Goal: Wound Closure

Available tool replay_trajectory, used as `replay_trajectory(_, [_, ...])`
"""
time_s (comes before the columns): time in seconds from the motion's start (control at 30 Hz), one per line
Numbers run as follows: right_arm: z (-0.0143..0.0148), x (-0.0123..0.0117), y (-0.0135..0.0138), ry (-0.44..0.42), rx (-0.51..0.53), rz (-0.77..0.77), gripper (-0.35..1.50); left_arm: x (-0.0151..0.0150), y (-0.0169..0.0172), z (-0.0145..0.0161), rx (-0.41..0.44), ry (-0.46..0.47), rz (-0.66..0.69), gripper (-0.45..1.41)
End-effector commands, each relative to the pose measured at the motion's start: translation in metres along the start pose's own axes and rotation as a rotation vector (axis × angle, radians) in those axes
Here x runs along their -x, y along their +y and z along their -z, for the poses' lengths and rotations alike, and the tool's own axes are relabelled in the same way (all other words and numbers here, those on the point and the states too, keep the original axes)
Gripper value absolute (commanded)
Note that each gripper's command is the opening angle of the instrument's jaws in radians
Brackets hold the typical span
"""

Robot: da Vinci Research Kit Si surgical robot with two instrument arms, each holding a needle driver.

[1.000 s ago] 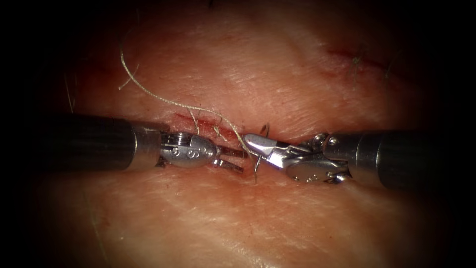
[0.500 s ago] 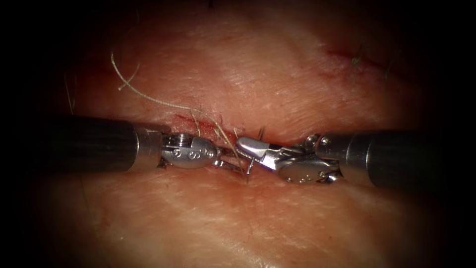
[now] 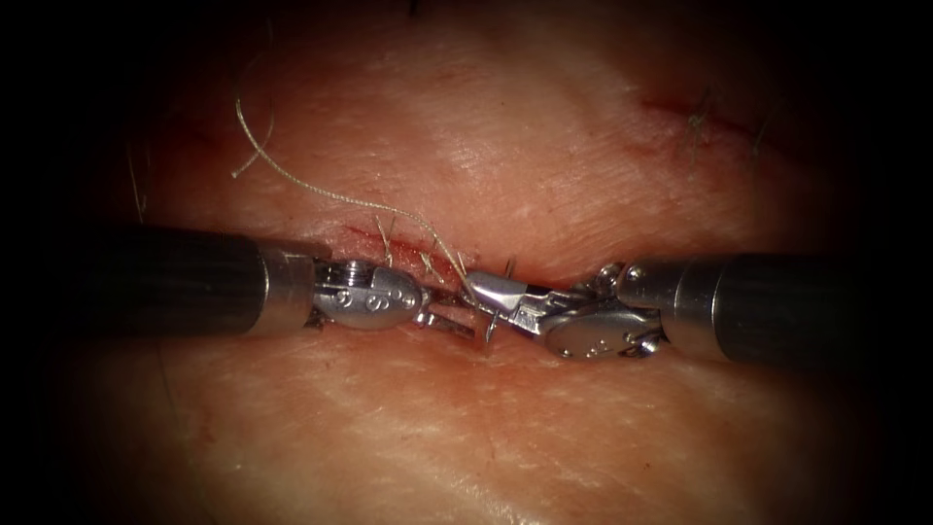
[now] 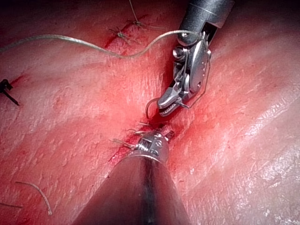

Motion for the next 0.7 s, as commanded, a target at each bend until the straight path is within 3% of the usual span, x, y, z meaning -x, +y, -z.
replay_trajectory(0.03, [-0.0005,0.0001,-0.0003,0.002,0.005,-0.002,-0.35,0.0002,0.0002,-0.0009,0.002,0.001,0.003,0.24])
replay_trajectory(0.7, [-0.0003,0.0006,-0.0019,0.022,0.012,-0.06,-0.35,0.0002,0.0002,-0.0008,0.003,0.001,0.003,0.24])
